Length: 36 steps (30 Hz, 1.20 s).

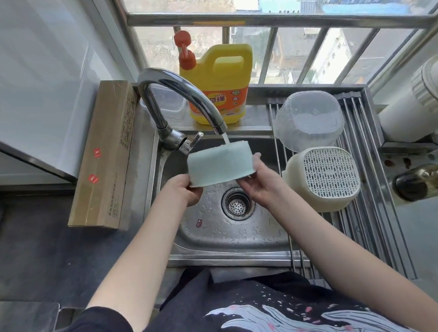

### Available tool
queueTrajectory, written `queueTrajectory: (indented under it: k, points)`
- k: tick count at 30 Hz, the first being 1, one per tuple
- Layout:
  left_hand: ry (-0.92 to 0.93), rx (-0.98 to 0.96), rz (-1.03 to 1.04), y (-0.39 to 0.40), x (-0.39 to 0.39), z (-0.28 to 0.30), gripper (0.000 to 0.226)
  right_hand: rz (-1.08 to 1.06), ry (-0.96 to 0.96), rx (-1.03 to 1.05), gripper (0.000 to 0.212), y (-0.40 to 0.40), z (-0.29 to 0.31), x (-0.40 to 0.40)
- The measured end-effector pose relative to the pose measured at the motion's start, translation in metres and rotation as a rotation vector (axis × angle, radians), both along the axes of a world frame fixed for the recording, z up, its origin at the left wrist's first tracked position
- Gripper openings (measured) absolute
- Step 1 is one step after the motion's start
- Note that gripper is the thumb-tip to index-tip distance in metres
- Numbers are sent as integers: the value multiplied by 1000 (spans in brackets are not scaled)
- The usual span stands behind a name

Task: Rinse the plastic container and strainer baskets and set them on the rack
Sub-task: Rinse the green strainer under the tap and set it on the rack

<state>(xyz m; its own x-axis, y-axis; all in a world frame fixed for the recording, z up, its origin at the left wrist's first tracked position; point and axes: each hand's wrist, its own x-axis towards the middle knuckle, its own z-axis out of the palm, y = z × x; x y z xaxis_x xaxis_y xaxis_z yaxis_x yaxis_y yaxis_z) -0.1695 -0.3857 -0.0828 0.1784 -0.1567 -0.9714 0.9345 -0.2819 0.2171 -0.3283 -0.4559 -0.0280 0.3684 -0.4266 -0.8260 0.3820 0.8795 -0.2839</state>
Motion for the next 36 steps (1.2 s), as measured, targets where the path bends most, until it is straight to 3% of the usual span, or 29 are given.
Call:
queueTrajectory:
  k: [4, 10, 13, 16, 20, 22, 28, 31, 36]
  points:
    - [1, 3, -98, 14, -10, -6, 19, 225, 166, -289, 37, 4, -6, -1]
    - [23, -85, -236, 19, -11, -6, 16, 416, 374, -619, 34, 7, -6, 1]
    - [34, -231, -297, 18, -8, 1, 44, 512, 409, -791, 27, 12, -1, 6]
    - [27, -286, -353, 21, -3, 5, 60, 544, 297, -873, 29, 20, 4, 7]
    - [-39, -261, -407, 21, 0, 16, 67, 724, 146, -902, 20, 30, 2, -4]
    - [-124, -268, -402, 19, -4, 19, 66, 767, 108, -876, 25, 32, -1, -9]
    - [-244, -471, -236, 7, -6, 13, 58, 894, 150, -893, 29, 24, -10, -26]
    - [-358, -481, -285, 2, -11, 19, 52, 846, 133, -804, 34, 19, -15, -32]
    - [-552, -419, -402, -5, -7, 14, 35, 544, -40, -569, 35, 17, -17, -36]
